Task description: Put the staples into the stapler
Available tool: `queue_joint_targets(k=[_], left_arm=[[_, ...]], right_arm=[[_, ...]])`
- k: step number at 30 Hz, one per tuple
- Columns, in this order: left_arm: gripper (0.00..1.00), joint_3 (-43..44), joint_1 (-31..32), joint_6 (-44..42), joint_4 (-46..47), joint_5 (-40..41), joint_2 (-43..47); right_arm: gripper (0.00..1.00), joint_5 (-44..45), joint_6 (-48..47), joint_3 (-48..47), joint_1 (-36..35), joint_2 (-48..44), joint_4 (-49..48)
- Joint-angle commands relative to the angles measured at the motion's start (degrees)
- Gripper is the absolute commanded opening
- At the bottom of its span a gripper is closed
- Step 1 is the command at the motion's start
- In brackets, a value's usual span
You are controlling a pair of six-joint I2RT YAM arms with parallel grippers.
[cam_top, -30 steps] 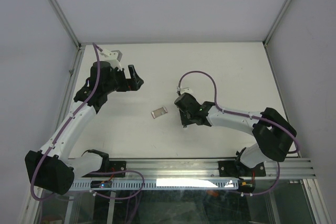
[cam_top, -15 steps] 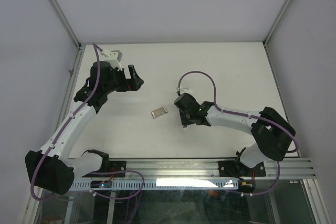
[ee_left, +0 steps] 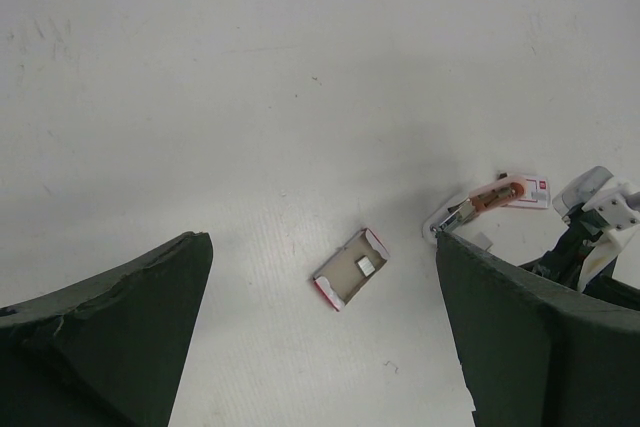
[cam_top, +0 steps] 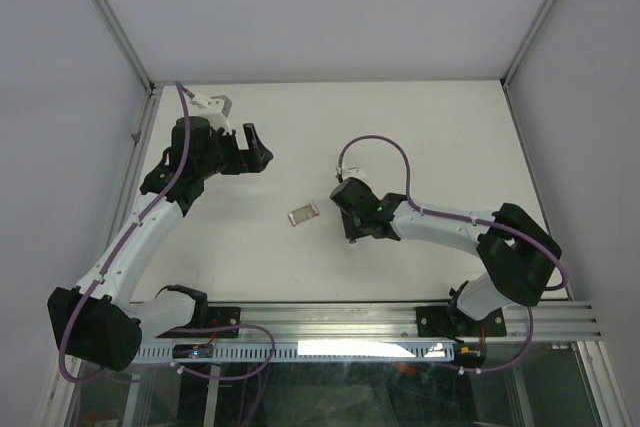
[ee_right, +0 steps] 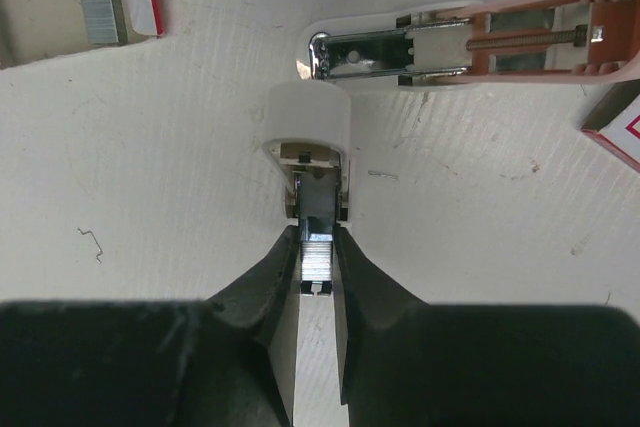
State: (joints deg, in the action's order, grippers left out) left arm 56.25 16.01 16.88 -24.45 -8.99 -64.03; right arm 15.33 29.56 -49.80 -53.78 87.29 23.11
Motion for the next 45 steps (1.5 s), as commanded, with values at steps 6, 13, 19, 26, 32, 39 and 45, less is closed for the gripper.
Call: queue_joint_targets(k=[6, 13, 19, 26, 32, 39, 45], left_arm=[[0.99, -0.4, -0.6, -1.4, 1.7, -0.1, 1.9], [0.99, -0.5, -0.7, -1.4, 1.7, -0.2, 1.9], [0.99, -1.2, -0.7, -1.0, 2.7, 0.5, 3.4], [0.99, -4.9, -0.6, 6.3, 6.4, -5.9, 4.8], [0.98, -16.5, 1.7, 18.4, 16.5, -7.6, 6.2], [0.99, -14.3, -1.3, 14.2, 14.1, -12.5, 8.3], [0.99, -2.9, -14.8, 8.9, 7.8, -19.9, 3.1]], right_arm=[[0.25, 1.9, 1.4, -2.3, -0.4, 0.4, -0.6], [0.28, 1.9, 1.5, -2.4, -0.4, -0.2, -0.4], [0.29, 1.6, 1.2, -4.8, -0.6, -4.3, 2.4], [0.38, 1.0, -1.9, -8.7, -0.2, -11.9, 3.4], [0.40, -2.2, -5.0, -16.3, 0.3, -5.6, 3.4], [0.38, -3.0, -5.7, -25.5, -1.4, 7.9, 3.9], [0.36, -1.8, -5.5, -31.5, -2.5, 17.4, 6.5]])
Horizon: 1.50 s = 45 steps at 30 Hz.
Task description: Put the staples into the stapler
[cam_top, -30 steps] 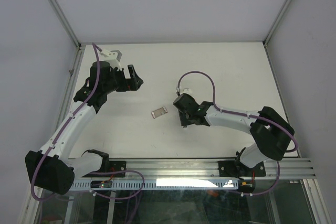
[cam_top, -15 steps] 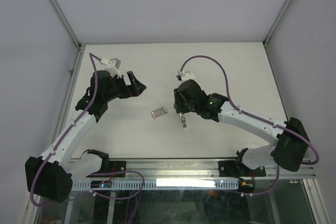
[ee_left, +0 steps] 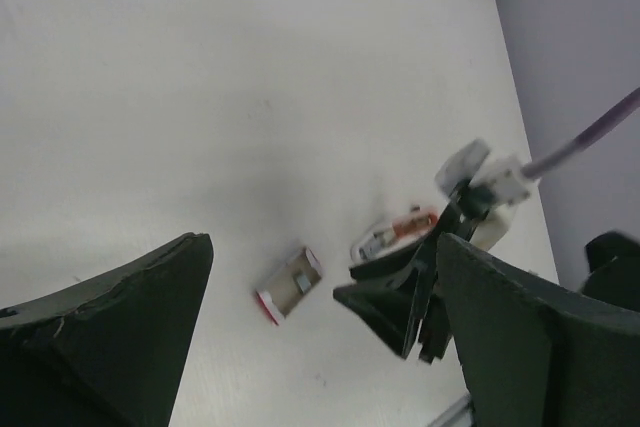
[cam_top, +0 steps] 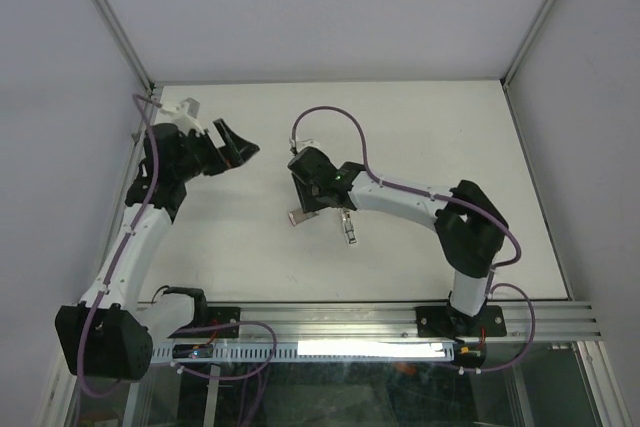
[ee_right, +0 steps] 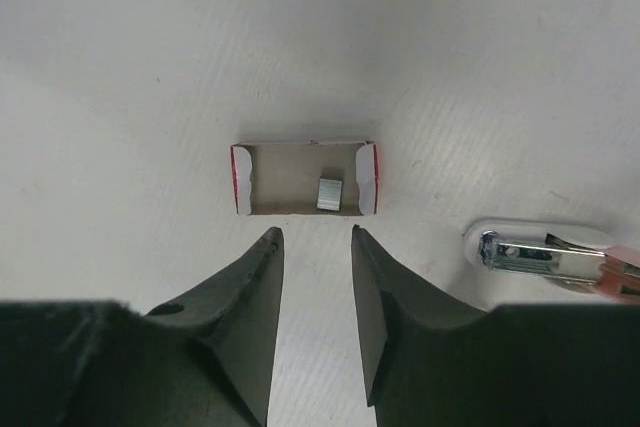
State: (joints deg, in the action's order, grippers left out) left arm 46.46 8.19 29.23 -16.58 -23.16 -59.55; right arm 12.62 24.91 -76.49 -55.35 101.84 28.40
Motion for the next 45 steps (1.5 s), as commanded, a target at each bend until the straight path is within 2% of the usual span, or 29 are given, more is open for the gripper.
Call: queue_joint_targets(k=[1, 9, 21, 39, 45], left_arm=[[0.99, 7.1, -7.2, -3.8, 0.0, -4.4, -1.5], [0.99, 3.1, -9.7, -6.6, 0.0, 1.4, 1.9], [0.99, 3.0, -9.7, -6.5, 0.0, 0.6, 2.2], [0.99, 2.7, -9.7, -6.2, 0.1, 0.0, 2.3], [0.99, 2.6, -9.7, -6.2, 0.2, -0.1, 2.3]], right_arm=[[0.36, 1.0, -0.8, -5.3, -1.1, 4.3, 1.3], [0.34, 0.8, -0.1, -9.5, -1.5, 11.6, 3.4], [0.31, 5.1, 0.7, -12.7, -1.8, 15.3, 5.8], [0.28, 6.4, 2.3, -12.5, -1.8, 17.2, 7.1], [0.23, 6.3, 2.6, -12.5, -1.8, 17.3, 6.8]])
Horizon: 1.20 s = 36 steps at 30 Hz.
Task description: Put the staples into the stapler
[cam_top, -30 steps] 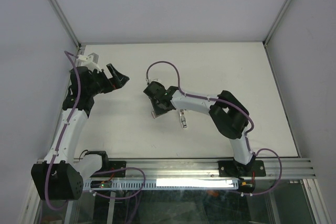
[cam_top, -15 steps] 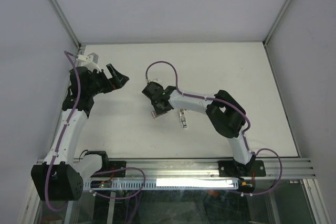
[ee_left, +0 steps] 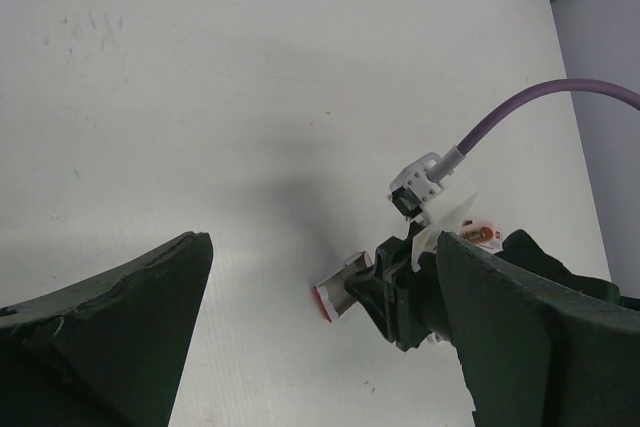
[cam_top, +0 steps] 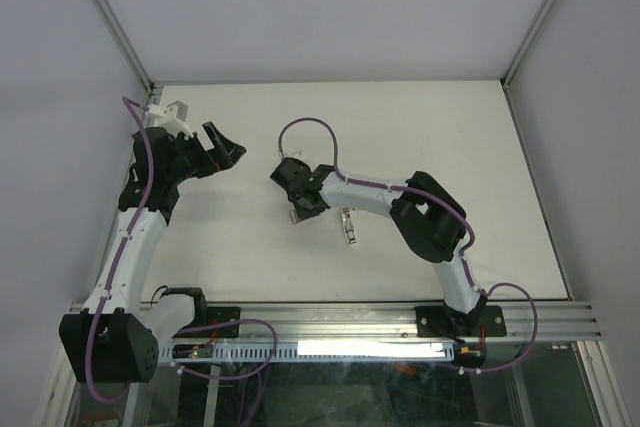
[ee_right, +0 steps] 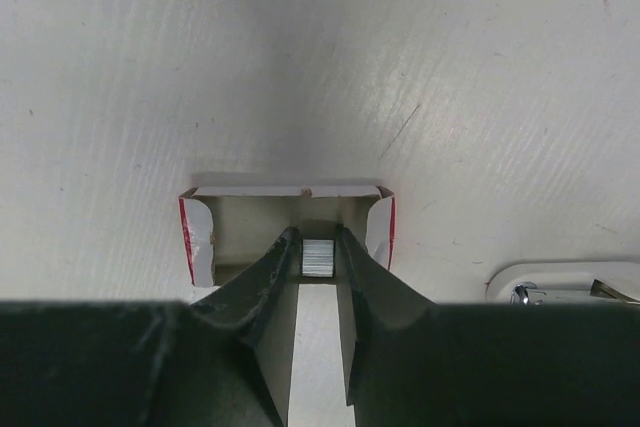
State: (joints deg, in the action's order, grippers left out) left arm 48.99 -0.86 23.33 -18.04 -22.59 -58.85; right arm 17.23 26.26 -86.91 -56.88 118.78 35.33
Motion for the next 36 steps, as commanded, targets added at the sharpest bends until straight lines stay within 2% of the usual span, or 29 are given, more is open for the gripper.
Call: queue_joint_targets(k=[1, 4, 7, 12, 18, 22, 28, 32, 36], left_arm=[[0.99, 0.0, -0.7, -0.2, 1.7, -0.7, 1.6], [0.99, -0.3, -0.6, 0.7, 1.8, -0.8, 1.5], [0.99, -3.1, 1.4, 5.2, 4.5, -0.3, 3.3], [0.99, -12.1, 14.0, 11.7, 10.7, 8.4, 7.2], [0.98, -16.0, 26.3, 15.6, 16.9, 13.4, 0.7], [0.98, -13.2, 31.4, 15.6, 20.7, 14.2, -6.1], [0.98, -5.2, 35.2, 13.8, 24.2, 13.9, -17.3], [0.98, 1.8, 37.4, 12.7, 25.7, 12.1, -27.3], [0.98, 8.7, 38.5, 12.7, 26.6, 9.6, -35.8]], right_arm=[[0.22, 1.6, 1.2, -2.1, -0.2, 0.1, -0.3], [0.20, 1.0, 1.1, -2.2, -0.2, -0.8, -1.1], [0.19, -0.4, 0.5, -2.8, -0.2, -2.6, -1.8], [0.18, -1.5, -2.4, -2.1, -0.2, -9.1, -3.7], [0.18, 0.4, -5.0, 2.9, 0.9, -20.6, -3.4], [0.19, 0.6, -4.6, 8.8, 4.0, -30.3, -2.0], [0.20, -2.0, -4.0, 16.7, 11.7, -45.6, 1.5], [0.20, -4.2, -5.4, 20.1, 19.1, -50.8, 3.3], [0.20, -10.6, -6.3, 23.7, 26.5, -54.0, 2.3]])
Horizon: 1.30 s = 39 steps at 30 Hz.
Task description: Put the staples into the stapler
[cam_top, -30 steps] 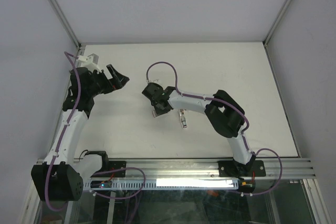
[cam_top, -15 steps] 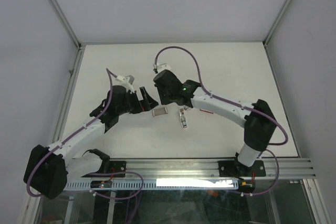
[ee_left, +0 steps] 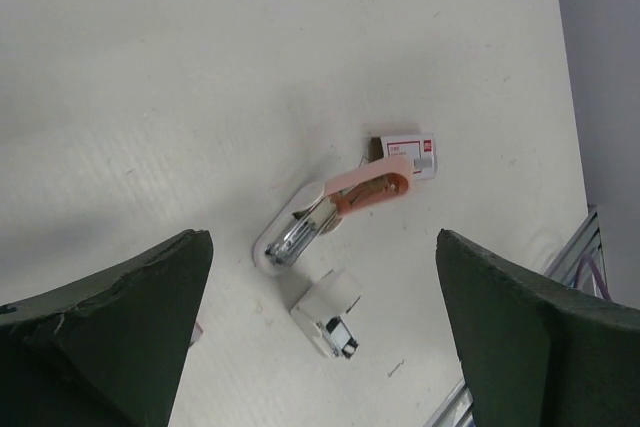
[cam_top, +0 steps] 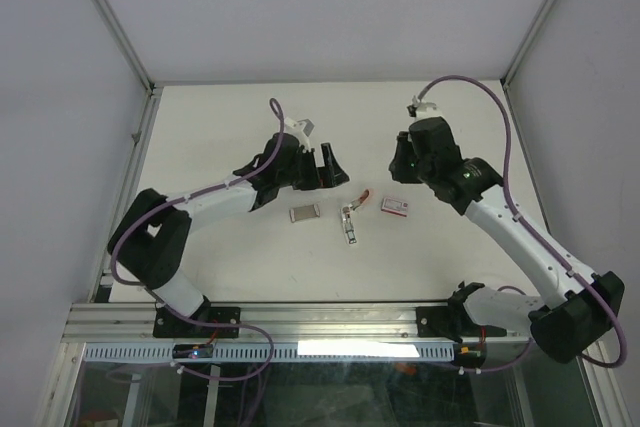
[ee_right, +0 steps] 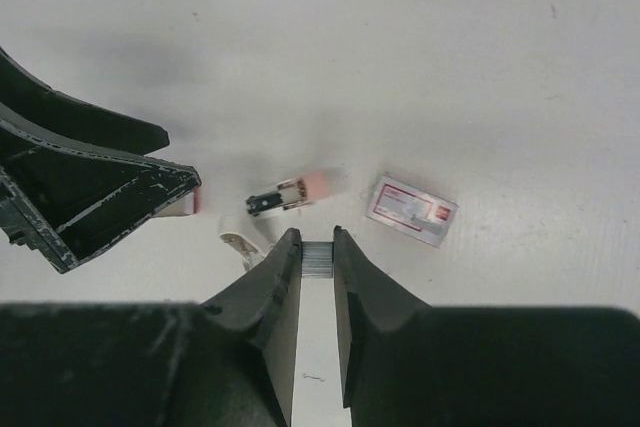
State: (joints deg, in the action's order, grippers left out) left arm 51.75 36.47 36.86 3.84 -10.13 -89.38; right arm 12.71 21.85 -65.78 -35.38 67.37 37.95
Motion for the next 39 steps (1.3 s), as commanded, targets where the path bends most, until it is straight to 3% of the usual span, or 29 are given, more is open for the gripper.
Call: queue_joint_targets(k=[1, 9, 26, 39], left_arm=[[0.98, 7.3, 1.3, -0.7, 4.9, -3.2, -7.1], [0.98, 13.1, 3.0, 0.4, 4.0, -5.4, -15.8], [0.98, 6.6, 6.2, 4.7, 4.7, -7.0, -15.1], [0.98, 6.5, 8.7, 5.8, 7.5, -8.1, -16.6]], right_arm=[[0.20, -7.2, -1.9, 3.3, 5.9, -3.1, -0.7], [0.20, -11.2, -2.2, 5.7, 9.8, -3.5, -2.0], [0.20, -13.3, -1.7, 7.1, 11.0, -4.9, -3.3], [0.21, -13.7, -1.2, 8.3, 11.1, -5.7, -3.6]])
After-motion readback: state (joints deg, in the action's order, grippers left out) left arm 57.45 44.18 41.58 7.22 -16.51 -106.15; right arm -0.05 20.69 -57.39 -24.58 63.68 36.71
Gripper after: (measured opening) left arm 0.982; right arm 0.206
